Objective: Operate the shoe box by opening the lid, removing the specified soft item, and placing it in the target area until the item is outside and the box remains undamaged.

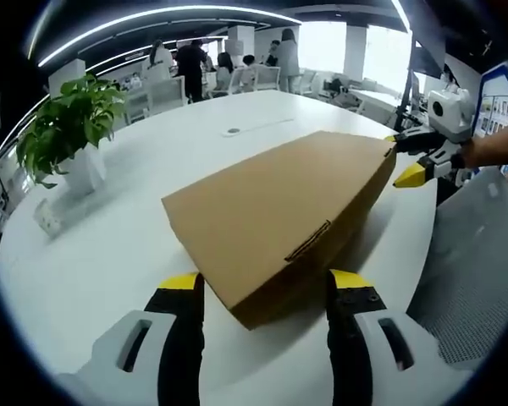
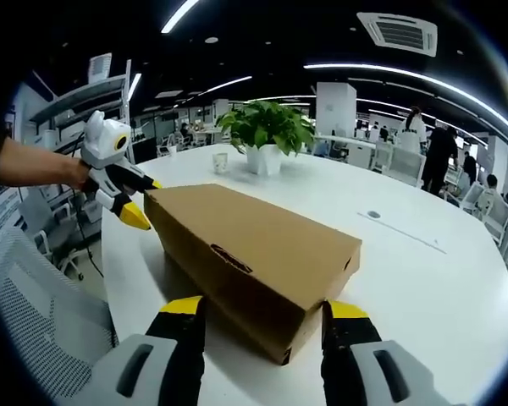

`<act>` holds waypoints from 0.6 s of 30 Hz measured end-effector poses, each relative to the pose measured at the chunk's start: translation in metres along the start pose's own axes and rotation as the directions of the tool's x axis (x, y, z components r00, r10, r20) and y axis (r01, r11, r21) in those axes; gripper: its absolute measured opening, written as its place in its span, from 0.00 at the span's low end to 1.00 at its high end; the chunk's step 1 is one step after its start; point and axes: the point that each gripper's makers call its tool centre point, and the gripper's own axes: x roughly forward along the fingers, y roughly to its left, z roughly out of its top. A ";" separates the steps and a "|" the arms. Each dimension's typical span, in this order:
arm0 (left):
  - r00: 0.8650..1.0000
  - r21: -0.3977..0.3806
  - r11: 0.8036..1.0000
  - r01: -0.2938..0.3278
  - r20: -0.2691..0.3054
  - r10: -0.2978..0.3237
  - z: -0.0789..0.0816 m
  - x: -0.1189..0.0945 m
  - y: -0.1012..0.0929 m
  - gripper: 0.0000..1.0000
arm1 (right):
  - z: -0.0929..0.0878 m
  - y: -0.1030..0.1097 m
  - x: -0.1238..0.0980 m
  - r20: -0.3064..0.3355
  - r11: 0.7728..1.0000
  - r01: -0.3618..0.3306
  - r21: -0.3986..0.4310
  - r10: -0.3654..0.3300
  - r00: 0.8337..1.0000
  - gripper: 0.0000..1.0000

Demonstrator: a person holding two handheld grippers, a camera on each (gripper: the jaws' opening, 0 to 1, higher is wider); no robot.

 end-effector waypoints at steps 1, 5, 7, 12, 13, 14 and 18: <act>1.000 0.002 1.000 0.001 0.000 -0.001 0.001 -0.001 0.000 0.57 | 0.001 0.000 -0.001 0.000 1.000 -0.001 -0.001 0.001 1.000 0.52; 1.000 0.003 1.000 0.009 0.000 -0.009 0.004 -0.003 0.000 0.58 | 0.005 0.000 -0.003 0.002 1.000 -0.004 -0.003 0.004 1.000 0.52; 1.000 0.000 1.000 0.016 0.000 -0.016 0.005 -0.004 0.000 0.58 | 0.006 0.000 -0.004 0.002 1.000 -0.005 -0.006 0.005 1.000 0.53; 1.000 0.011 1.000 0.021 -0.004 -0.021 0.008 -0.006 -0.001 0.58 | 0.010 0.000 -0.005 0.003 1.000 -0.010 -0.012 0.011 1.000 0.54; 1.000 0.013 1.000 0.021 -0.004 -0.021 0.008 -0.006 -0.001 0.58 | 0.010 0.000 -0.006 0.001 1.000 -0.012 -0.015 0.012 1.000 0.54; 1.000 0.015 1.000 0.021 -0.004 -0.021 0.009 -0.006 -0.001 0.58 | 0.010 0.000 -0.006 0.001 1.000 -0.013 -0.015 0.013 1.000 0.54; 1.000 0.015 1.000 0.020 -0.001 -0.019 0.010 -0.008 -0.001 0.58 | 0.014 0.000 -0.008 0.002 1.000 -0.015 -0.016 0.015 1.000 0.53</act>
